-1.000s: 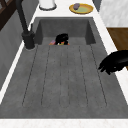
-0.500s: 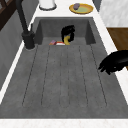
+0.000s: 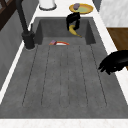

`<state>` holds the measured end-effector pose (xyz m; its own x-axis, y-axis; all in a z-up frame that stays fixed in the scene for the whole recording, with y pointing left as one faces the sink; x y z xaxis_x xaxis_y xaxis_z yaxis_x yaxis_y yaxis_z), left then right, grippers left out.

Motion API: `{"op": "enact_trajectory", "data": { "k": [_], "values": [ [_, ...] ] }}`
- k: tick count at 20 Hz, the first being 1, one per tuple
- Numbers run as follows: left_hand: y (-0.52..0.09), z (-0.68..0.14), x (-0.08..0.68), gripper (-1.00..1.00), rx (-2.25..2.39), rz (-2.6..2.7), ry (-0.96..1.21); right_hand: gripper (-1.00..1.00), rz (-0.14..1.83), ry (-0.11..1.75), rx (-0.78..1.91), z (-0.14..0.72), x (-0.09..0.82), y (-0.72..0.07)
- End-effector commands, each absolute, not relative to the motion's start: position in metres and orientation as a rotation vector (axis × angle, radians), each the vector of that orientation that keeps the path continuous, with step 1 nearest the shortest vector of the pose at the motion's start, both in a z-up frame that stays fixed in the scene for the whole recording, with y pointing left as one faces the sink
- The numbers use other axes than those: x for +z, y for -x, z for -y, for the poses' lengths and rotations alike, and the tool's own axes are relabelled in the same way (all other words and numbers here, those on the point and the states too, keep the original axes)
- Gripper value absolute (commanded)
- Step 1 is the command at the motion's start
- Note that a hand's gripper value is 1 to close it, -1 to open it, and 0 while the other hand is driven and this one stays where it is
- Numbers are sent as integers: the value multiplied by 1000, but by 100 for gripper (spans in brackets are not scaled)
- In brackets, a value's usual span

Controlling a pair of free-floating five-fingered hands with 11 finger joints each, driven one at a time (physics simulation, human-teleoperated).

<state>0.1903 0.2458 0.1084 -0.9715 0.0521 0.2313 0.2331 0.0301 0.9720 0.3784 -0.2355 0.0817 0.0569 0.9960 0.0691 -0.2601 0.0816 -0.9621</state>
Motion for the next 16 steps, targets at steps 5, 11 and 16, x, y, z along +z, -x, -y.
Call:
{"op": "enact_trajectory", "data": {
  "k": [5,11,16],
  "values": [
    [-190,-246,108,0,-2079,2156,301,100,1014,981,1202,274,145,-344],
    [-190,-246,108,0,-2079,2156,301,100,1005,976,1193,303,193,-321],
    [-190,-246,108,0,-2079,2156,301,100,1018,961,1195,333,230,-302]
  ]
}}
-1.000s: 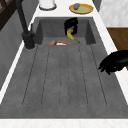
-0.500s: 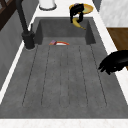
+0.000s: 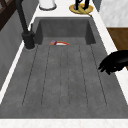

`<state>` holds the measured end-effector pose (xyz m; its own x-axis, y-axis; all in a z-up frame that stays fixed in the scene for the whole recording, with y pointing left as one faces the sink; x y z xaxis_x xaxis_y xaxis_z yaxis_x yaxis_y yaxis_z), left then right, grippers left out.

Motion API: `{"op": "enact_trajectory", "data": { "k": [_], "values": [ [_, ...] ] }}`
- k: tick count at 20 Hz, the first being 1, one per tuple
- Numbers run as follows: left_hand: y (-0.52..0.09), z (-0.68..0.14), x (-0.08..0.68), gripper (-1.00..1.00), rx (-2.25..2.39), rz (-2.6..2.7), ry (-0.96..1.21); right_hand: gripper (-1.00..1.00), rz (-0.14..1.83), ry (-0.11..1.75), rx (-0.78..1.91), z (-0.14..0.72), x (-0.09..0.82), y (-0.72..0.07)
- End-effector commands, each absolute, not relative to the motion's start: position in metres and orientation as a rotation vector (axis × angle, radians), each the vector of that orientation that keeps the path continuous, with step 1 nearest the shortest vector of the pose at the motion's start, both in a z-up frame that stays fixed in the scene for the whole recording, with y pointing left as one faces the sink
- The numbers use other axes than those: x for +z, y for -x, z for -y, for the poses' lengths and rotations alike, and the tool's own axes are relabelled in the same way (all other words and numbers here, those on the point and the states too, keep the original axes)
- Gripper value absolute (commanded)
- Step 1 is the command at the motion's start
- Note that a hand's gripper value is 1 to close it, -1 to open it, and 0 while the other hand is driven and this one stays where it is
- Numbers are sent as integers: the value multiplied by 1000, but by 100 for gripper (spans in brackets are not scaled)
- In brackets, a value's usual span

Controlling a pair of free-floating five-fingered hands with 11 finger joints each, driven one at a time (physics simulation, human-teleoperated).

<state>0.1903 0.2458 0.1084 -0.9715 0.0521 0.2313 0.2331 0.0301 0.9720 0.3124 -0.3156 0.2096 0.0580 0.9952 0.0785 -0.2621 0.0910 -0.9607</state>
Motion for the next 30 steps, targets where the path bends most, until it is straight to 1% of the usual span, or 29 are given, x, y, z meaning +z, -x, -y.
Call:
{"op": "enact_trajectory", "data": {
  "k": [1,8,15,19,27,30],
  "values": [
    [-190,-246,108,0,-2079,2156,301,100,1019,960,1194,339,237,-299],
    [-190,-246,108,0,-2079,2156,301,100,1015,964,1197,383,280,-275],
    [-190,-246,108,0,-2079,2156,301,100,1011,977,1191,431,295,-261],
    [-190,-246,108,0,-2079,2156,301,100,1009,990,1178,453,290,-250],
    [-190,-246,108,0,-2079,2156,301,100,840,1121,1012,453,255,-238],
    [-190,-246,108,0,-2079,2156,301,100,828,1116,1011,468,247,-222]
  ]
}}
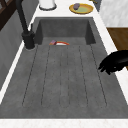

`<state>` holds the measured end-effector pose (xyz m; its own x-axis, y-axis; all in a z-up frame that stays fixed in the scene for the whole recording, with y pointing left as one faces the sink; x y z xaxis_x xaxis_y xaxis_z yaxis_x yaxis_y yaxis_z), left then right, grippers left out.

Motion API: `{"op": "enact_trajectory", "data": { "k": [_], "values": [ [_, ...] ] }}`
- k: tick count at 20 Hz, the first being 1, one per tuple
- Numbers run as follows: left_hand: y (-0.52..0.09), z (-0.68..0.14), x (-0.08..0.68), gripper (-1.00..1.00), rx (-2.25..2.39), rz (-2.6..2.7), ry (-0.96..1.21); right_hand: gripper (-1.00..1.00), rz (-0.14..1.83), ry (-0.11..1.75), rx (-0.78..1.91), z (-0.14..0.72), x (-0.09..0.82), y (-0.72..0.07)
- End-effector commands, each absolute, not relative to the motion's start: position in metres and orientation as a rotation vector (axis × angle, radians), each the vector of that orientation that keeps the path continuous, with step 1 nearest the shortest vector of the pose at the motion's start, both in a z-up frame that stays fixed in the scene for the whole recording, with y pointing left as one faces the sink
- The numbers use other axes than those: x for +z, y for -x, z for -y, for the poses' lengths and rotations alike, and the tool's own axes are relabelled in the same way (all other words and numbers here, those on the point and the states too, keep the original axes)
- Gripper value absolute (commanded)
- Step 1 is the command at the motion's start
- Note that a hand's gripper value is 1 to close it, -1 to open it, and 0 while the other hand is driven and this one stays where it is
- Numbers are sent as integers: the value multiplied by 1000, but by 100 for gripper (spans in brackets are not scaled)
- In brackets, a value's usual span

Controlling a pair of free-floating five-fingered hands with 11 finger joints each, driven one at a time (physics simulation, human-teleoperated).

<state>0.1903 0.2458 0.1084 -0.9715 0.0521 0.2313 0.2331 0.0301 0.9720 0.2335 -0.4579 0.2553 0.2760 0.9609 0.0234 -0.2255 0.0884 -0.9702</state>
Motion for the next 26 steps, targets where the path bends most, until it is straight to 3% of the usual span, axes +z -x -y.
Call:
{"op": "enact_trajectory", "data": {
  "k": [1,13,26],
  "values": [
    [-190,-246,108,0,-2079,2156,301,100,831,1120,1009,471,242,-220],
    [-190,-246,108,0,-2079,2156,301,100,874,1071,1037,545,226,-181],
    [-190,-246,108,0,-2079,2156,301,100,852,1104,1059,582,118,-216]
  ]
}}
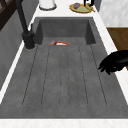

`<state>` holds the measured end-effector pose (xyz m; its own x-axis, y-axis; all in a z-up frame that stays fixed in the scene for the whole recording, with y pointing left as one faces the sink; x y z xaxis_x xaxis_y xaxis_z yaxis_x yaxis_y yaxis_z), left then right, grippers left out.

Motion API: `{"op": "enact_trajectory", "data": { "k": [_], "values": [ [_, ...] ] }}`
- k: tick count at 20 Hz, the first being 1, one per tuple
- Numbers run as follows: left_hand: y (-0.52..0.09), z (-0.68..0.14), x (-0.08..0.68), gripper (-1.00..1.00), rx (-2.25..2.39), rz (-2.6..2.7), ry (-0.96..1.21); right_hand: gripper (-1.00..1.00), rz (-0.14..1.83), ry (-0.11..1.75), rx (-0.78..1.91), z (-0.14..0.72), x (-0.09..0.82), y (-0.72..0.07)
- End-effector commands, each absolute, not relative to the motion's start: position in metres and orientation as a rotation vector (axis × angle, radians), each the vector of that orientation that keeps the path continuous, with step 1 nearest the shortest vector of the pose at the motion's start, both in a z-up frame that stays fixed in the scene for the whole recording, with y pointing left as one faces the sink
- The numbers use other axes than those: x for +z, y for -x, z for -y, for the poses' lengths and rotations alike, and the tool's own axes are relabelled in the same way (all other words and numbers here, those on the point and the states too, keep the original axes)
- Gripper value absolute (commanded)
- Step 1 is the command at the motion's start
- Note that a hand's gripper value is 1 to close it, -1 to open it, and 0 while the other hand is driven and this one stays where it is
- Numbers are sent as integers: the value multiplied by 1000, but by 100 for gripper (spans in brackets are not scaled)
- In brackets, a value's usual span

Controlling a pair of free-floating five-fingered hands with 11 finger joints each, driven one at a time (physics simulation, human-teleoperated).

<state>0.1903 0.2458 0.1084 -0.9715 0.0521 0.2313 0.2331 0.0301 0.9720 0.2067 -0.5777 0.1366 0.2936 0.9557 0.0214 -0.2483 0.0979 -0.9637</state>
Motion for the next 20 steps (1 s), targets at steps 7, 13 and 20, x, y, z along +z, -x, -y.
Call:
{"op": "enact_trajectory", "data": {
  "k": [7,13,20],
  "values": [
    [-190,-246,108,0,-2079,2156,301,100,691,856,1148,596,136,-263],
    [-190,-246,108,0,-2079,2156,301,-100,691,865,1105,575,164,-255],
    [-190,-246,108,0,-2079,2156,301,-100,681,932,1150,533,167,-245]
  ]
}}
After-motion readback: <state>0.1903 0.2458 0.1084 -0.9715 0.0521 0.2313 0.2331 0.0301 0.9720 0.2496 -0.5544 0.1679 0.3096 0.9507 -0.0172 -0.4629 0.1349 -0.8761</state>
